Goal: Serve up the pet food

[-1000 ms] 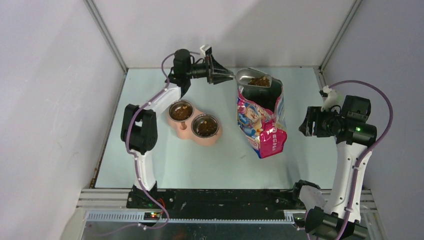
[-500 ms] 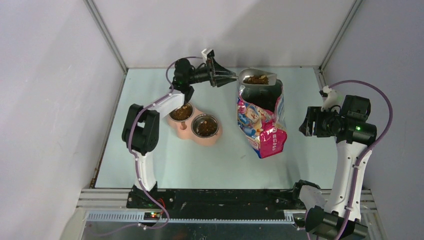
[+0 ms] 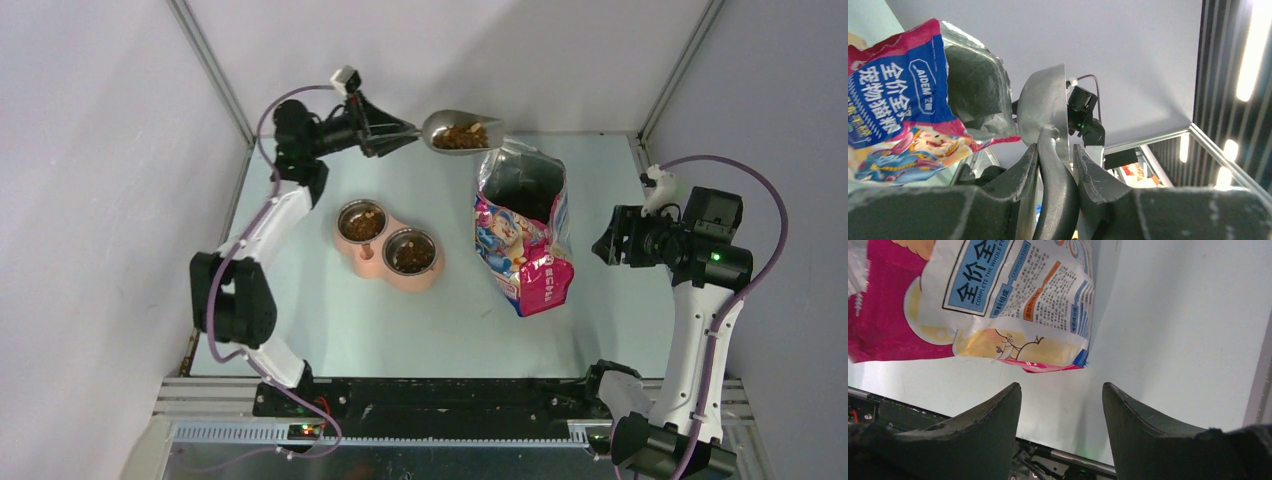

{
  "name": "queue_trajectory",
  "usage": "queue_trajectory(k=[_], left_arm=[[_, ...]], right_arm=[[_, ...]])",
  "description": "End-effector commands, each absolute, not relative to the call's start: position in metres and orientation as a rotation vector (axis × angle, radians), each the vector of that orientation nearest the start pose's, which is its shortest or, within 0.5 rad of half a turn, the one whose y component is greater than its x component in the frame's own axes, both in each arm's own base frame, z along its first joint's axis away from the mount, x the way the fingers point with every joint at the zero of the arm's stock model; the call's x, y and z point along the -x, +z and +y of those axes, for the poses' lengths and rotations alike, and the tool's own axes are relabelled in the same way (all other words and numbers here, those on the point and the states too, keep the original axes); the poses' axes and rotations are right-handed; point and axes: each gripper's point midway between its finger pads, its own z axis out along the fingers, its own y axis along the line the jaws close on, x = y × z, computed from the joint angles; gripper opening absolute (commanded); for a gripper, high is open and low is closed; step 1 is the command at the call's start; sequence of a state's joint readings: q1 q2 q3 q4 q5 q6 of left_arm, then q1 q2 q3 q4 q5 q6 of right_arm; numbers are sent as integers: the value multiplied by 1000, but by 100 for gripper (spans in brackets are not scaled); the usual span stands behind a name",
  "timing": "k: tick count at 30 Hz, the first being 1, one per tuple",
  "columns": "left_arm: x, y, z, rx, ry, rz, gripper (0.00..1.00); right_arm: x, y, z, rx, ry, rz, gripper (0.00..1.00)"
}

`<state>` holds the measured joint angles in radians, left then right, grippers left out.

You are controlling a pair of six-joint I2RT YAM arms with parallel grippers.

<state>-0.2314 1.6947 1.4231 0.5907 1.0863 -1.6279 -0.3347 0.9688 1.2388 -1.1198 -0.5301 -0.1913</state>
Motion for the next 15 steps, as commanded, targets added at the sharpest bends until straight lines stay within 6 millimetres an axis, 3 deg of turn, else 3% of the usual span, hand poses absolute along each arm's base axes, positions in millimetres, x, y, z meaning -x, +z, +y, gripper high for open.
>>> queue_trajectory(k=[1, 10, 15], left_arm=[[-347, 411, -235, -34, -2013, 1851, 0], [-337, 389, -165, 139, -1908, 1806, 0], [-324, 356, -138, 262, -1874, 1818, 0]], right_arm=[[-238, 276, 16, 77, 425, 2212, 64], [-234, 282, 26, 73, 479, 2188, 64], [-232, 285, 28, 59, 497, 2173, 64]])
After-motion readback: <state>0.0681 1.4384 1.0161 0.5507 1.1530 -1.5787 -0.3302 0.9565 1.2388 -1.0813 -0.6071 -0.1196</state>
